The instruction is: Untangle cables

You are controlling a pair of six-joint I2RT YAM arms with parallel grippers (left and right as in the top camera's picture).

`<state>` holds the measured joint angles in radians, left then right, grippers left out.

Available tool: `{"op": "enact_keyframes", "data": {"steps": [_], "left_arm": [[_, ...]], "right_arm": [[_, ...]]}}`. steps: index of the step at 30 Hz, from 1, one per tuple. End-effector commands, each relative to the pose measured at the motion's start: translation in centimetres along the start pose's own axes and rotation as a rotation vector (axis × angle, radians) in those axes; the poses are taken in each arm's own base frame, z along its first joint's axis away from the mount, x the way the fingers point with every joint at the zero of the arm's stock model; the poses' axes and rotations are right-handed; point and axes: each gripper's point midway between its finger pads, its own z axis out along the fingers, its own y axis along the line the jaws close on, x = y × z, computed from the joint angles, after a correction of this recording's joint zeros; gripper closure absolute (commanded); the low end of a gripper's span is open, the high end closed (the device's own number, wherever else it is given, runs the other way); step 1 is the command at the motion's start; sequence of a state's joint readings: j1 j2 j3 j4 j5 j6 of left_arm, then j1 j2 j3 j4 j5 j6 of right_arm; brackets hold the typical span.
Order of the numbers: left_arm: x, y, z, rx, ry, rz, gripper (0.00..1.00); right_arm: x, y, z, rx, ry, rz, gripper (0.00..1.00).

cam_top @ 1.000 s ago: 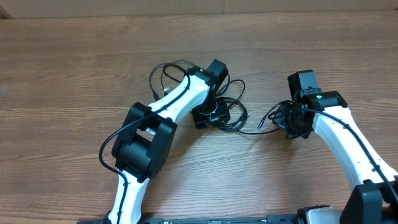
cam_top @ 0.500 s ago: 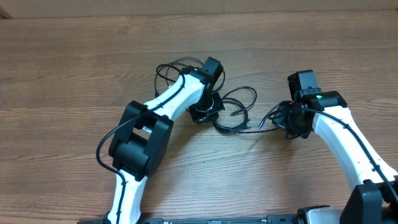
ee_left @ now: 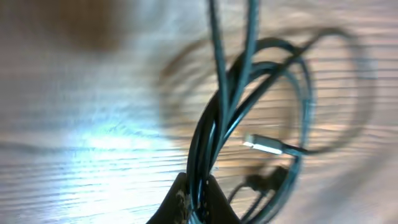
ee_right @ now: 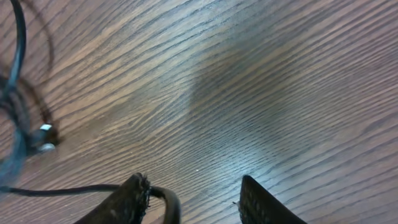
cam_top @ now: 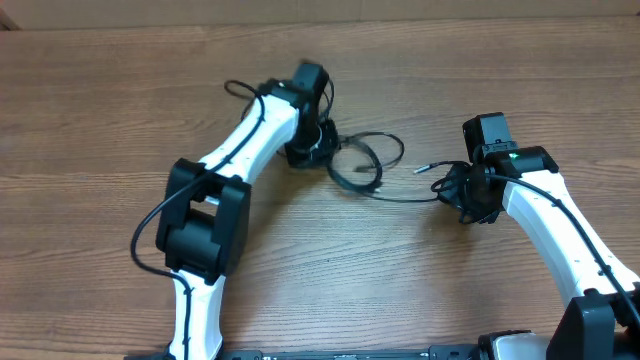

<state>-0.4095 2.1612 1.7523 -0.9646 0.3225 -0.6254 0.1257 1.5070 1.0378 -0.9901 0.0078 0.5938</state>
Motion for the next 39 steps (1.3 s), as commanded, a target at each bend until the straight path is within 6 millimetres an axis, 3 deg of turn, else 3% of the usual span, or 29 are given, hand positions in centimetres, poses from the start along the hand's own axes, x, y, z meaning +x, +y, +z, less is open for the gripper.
{"op": "enact_keyframes", "data": {"steps": [1, 9, 11, 13, 14, 16, 19, 25, 30, 36, 39], "left_arm": [[-1.1, -3.9, -6.1, 0.103, -0.13, 0.202, 0.96], [-1.5, -5.5, -11.2, 0.165, -0.247, 0.27, 0.96], [-1.7, -5.6, -12.1, 0.175, -0.269, 0.27, 0.96], [-2.0, -5.6, -12.9, 0.182, -0.288, 0.268, 0.96], [-2.1, -5.4, -13.0, 0.182, -0.293, 0.263, 0.96], [-2.4, -5.1, -13.2, 0.183, -0.298, 0.255, 0.96], [-3.2, -4.4, -13.6, 0.18, -0.312, 0.23, 0.96], [-5.4, -2.3, -15.8, 0.178, -0.366, 0.175, 0.96], [-7.8, 0.9, -18.8, 0.162, -0.425, 0.096, 0.96], [-9.0, 4.2, -20.5, 0.144, -0.448, 0.021, 0.96], [-8.5, 4.5, -20.5, 0.157, -0.421, 0.019, 0.96]], "right_arm": [[-0.4, 0.0, -0.3, 0.0, -0.015, 0.001, 0.54], [0.1, 1.4, -0.3, -0.076, 0.017, -0.066, 0.43], [0.8, 3.0, -0.6, -0.169, 0.052, -0.162, 0.31], [2.3, 5.9, -1.5, -0.358, 0.109, -0.347, 0.09], [3.2, 7.0, -2.1, -0.446, 0.135, -0.421, 0.04], [4.3, 8.2, -3.0, -0.551, 0.162, -0.497, 0.0], [4.2, 8.5, -3.1, -0.569, 0.156, -0.507, 0.0], [3.1, 7.5, -2.3, -0.475, 0.119, -0.474, 0.0], [0.7, 3.9, -0.7, -0.217, 0.044, -0.25, 0.0], [-0.3, 1.7, -0.4, -0.089, 0.0, -0.14, 0.0], [-0.3, 1.7, -0.4, -0.088, -0.002, -0.139, 0.0]]}}
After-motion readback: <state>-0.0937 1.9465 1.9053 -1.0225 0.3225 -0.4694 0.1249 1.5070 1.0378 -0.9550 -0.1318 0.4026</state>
